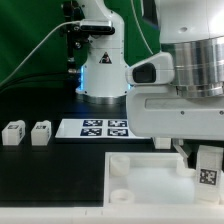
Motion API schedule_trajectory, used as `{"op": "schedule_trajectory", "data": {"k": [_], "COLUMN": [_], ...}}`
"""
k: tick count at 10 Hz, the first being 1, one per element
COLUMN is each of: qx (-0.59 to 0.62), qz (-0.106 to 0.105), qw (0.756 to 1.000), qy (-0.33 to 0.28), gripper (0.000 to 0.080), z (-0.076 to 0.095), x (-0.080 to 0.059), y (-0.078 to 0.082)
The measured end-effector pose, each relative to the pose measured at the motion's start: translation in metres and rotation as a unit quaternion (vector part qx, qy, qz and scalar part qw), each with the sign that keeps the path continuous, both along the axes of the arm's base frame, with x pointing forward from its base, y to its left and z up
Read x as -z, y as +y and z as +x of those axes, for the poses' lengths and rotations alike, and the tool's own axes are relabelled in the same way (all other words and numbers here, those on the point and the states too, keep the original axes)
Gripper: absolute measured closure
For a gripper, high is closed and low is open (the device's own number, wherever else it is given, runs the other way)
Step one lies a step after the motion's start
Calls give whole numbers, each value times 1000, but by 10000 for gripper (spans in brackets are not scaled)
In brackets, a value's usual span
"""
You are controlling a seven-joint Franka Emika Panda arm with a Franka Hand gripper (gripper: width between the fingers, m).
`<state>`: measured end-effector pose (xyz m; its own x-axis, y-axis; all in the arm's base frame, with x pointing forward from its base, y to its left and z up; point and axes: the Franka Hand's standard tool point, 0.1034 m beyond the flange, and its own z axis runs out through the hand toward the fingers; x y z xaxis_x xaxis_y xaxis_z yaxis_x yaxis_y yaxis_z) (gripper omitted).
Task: Assemble one leg
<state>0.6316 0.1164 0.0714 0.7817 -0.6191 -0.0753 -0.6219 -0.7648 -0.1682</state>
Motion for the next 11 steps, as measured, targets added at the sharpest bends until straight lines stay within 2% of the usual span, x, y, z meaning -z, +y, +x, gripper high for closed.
{"op": "schedule_trajectory", "data": {"k": [2, 3, 5, 6, 7, 8, 10, 11], "qx": [66, 172, 385, 419, 491, 500, 476, 445], "qz": [6, 21, 47, 55, 70, 73, 70, 66], "qw": [998, 985, 921, 905, 866, 861, 875, 892], "qy": [11, 23, 36, 43, 57, 59, 54, 52], "gripper": [504, 504, 504, 504, 502, 502, 502, 342], "z": [1, 2, -2, -1, -1, -1, -1, -3], "x": [0, 0, 3, 3, 3, 3, 3, 5], "y": [-1, -3, -1, -1, 0, 1, 1, 2]}}
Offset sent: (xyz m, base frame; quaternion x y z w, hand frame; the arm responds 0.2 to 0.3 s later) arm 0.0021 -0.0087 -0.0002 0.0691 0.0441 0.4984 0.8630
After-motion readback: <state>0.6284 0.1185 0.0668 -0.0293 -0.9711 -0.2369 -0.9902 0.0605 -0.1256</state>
